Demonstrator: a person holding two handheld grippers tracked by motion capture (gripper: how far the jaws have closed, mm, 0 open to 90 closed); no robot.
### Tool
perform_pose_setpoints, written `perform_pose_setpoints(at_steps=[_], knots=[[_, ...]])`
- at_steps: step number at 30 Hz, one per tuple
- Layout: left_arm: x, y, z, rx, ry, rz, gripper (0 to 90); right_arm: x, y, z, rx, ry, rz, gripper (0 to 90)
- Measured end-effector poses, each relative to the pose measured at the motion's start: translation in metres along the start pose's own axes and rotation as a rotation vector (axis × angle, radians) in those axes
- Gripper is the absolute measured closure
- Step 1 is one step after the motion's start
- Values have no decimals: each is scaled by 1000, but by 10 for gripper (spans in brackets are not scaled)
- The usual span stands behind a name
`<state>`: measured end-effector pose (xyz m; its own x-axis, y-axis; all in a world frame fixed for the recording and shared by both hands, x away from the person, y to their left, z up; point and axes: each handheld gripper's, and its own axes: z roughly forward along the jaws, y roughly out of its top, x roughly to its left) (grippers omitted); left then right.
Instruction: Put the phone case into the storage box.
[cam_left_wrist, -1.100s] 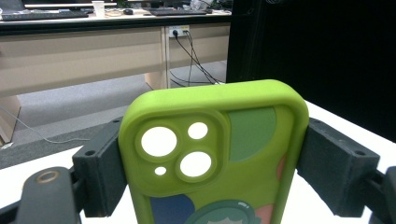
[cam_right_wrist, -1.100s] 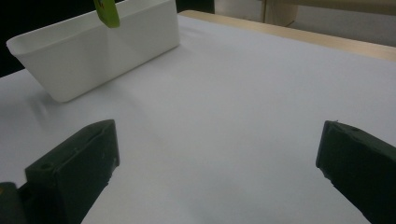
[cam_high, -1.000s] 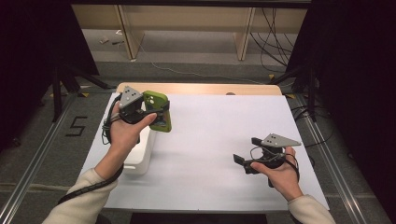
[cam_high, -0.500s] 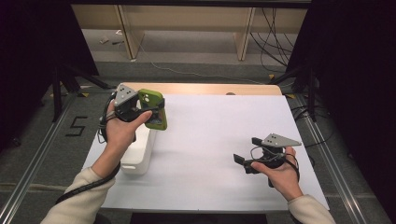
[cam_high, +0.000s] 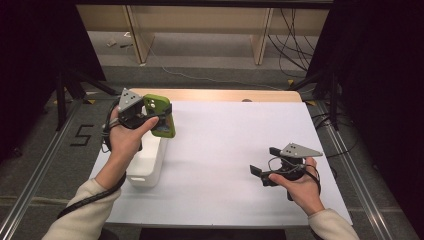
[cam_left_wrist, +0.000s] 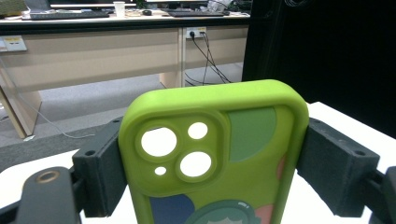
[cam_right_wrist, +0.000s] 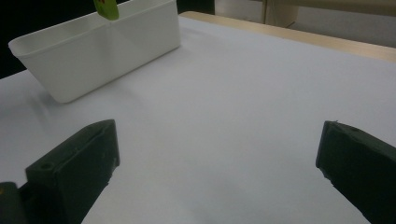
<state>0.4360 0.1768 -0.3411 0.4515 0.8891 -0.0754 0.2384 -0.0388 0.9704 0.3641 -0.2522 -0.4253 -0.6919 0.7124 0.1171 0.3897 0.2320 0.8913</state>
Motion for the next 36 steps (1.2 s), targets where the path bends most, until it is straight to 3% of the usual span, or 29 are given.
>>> perform_pose_setpoints(at_steps=[36], knots=[[13,2,-3,3,30,-8,166,-1,0,0,-5,-1,5,14]])
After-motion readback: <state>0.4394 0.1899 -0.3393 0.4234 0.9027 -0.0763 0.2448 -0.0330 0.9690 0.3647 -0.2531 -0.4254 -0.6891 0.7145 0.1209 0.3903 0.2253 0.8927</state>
